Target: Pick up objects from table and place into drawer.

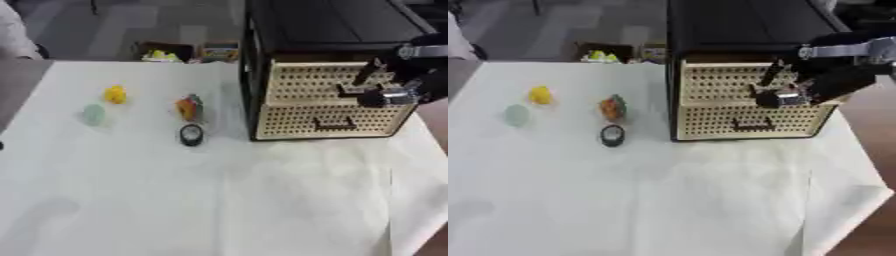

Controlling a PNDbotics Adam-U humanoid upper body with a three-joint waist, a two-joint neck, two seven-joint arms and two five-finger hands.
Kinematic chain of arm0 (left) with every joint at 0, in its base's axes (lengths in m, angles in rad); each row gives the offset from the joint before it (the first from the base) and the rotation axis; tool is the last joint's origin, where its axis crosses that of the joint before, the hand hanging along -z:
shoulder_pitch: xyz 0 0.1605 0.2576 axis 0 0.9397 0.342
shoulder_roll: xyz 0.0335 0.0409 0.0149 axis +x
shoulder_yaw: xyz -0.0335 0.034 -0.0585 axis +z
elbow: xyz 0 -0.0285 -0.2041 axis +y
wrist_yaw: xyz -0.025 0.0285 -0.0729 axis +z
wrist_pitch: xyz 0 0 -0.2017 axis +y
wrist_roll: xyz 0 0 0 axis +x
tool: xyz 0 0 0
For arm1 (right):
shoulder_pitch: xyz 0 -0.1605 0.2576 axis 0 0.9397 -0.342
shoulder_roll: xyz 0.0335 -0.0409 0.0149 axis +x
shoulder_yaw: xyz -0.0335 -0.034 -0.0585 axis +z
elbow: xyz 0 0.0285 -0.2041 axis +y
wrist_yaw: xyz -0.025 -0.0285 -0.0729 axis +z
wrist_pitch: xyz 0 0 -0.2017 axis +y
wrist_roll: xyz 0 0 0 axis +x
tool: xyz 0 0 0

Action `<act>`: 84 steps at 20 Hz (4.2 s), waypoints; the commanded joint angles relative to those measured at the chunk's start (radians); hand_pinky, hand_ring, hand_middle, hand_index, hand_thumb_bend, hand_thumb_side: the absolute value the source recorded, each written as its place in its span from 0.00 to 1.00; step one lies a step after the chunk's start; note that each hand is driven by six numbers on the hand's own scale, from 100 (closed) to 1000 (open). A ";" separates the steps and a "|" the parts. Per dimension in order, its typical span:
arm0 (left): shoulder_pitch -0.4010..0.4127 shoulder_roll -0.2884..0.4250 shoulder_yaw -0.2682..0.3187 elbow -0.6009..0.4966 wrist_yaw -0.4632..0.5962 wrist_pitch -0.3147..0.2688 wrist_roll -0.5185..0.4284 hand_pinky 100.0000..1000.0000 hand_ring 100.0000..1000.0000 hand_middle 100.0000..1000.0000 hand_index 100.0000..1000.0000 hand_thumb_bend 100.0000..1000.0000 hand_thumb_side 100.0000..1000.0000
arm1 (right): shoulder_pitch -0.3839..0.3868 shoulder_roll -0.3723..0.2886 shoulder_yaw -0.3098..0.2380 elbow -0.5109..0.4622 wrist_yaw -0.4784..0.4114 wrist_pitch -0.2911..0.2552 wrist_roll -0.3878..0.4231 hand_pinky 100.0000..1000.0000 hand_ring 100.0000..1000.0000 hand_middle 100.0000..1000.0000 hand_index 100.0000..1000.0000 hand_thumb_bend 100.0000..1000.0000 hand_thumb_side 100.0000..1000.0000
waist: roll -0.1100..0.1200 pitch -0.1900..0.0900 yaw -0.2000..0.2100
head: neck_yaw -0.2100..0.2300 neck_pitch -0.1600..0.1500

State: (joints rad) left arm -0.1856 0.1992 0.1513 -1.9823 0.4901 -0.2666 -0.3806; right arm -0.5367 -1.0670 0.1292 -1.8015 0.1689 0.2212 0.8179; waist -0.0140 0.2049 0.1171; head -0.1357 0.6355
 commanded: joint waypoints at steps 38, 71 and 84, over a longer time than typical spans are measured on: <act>-0.006 -0.006 0.002 -0.018 -0.008 -0.001 -0.016 0.42 0.53 0.51 0.69 0.00 0.97 | -0.046 0.009 0.033 0.096 0.192 -0.070 0.088 0.00 0.00 0.00 0.84 0.39 0.72 | 0.005 -0.005 0.019 | -0.014 -0.016; -0.003 -0.004 0.003 -0.018 -0.006 -0.001 -0.013 0.42 0.53 0.51 0.69 0.00 0.97 | -0.003 0.007 0.023 0.063 0.217 -0.068 0.089 0.00 0.00 0.00 0.79 0.39 0.71 | 0.007 -0.012 0.007 | -0.012 -0.014; -0.003 -0.004 0.006 -0.018 -0.004 -0.002 -0.011 0.42 0.53 0.51 0.69 0.00 0.96 | 0.055 0.006 -0.010 0.037 0.197 -0.061 0.076 0.00 0.00 0.00 0.78 0.39 0.72 | 0.008 -0.012 0.002 | -0.004 -0.018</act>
State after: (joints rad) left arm -0.1843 0.1828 0.1511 -1.9823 0.4830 -0.2681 -0.3933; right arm -0.4776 -1.0324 0.1371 -1.7512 0.3754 0.1593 0.8952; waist -0.0078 0.2097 0.1223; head -0.1421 0.6304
